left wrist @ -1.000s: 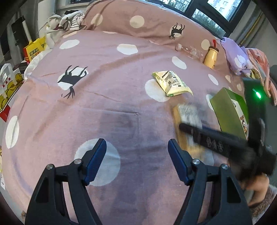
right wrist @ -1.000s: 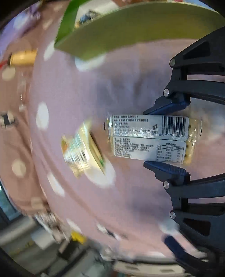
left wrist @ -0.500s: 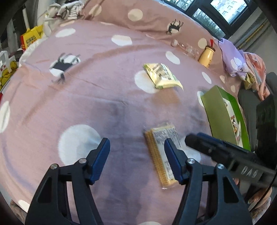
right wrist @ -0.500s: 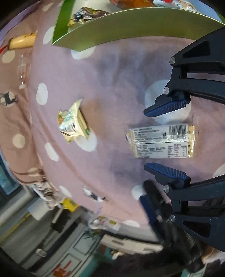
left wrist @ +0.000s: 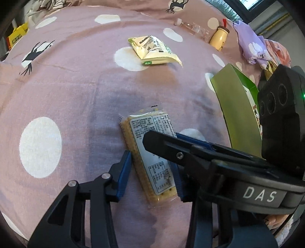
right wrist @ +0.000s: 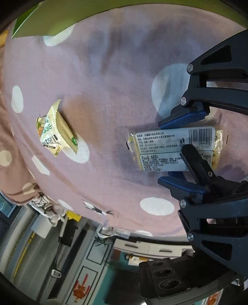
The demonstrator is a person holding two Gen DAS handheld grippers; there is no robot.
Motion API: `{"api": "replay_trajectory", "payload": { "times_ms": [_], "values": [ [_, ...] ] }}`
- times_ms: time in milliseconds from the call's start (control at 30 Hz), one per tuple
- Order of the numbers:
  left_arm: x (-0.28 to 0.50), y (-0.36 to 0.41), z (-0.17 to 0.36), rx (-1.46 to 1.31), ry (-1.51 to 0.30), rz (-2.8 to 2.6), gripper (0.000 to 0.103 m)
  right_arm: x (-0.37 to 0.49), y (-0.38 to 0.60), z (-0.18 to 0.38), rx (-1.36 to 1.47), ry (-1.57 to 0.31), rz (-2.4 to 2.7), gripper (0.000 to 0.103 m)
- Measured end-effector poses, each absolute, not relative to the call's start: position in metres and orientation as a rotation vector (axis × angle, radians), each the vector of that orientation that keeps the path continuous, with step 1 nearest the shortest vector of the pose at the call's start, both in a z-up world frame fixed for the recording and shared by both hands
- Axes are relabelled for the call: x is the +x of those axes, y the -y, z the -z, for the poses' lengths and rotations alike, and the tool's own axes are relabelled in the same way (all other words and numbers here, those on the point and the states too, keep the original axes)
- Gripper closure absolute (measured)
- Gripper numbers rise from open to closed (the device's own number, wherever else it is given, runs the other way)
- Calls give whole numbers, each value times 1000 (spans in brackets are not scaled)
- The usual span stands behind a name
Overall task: Organize snacks
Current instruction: 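Grasp the clear wafer-cracker packet with the right gripper, then carry the wafer packet into the green box and open the right gripper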
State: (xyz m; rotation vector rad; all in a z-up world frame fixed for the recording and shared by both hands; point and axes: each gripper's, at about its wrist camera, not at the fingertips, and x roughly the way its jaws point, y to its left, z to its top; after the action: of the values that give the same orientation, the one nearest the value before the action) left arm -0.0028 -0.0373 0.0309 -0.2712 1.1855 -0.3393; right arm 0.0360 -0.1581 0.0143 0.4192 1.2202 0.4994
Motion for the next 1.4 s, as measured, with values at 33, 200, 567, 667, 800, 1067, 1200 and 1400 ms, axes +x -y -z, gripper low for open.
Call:
{"api": "replay_trajectory", "payload": {
  "times_ms": [33,200,567,667,800,1067,1200,1400],
  "values": [
    [-3,38,-31,-269,-1182,343,63,35,159,-15,415,-1215,-497,49],
    [-4,49,-46,-252,-1150,356,66,27,170,-32,408,-1164,-475,50],
    [6,134,-135,-198,-943,570,65,-3,242,-141,405,-837,-317,50],
    [6,165,-150,-160,-902,626,65,-10,271,-162,415,-759,-246,50],
    [13,208,-154,-123,-894,712,65,-21,323,-172,482,-673,-136,50],
    [32,274,-124,-50,-986,831,65,-22,386,-141,608,-707,19,50],
    [38,288,-109,-27,-1025,821,65,-15,403,-121,670,-746,42,50],
    [42,291,-92,-36,-1079,823,65,-10,407,-106,692,-797,68,50]
  ]
}}
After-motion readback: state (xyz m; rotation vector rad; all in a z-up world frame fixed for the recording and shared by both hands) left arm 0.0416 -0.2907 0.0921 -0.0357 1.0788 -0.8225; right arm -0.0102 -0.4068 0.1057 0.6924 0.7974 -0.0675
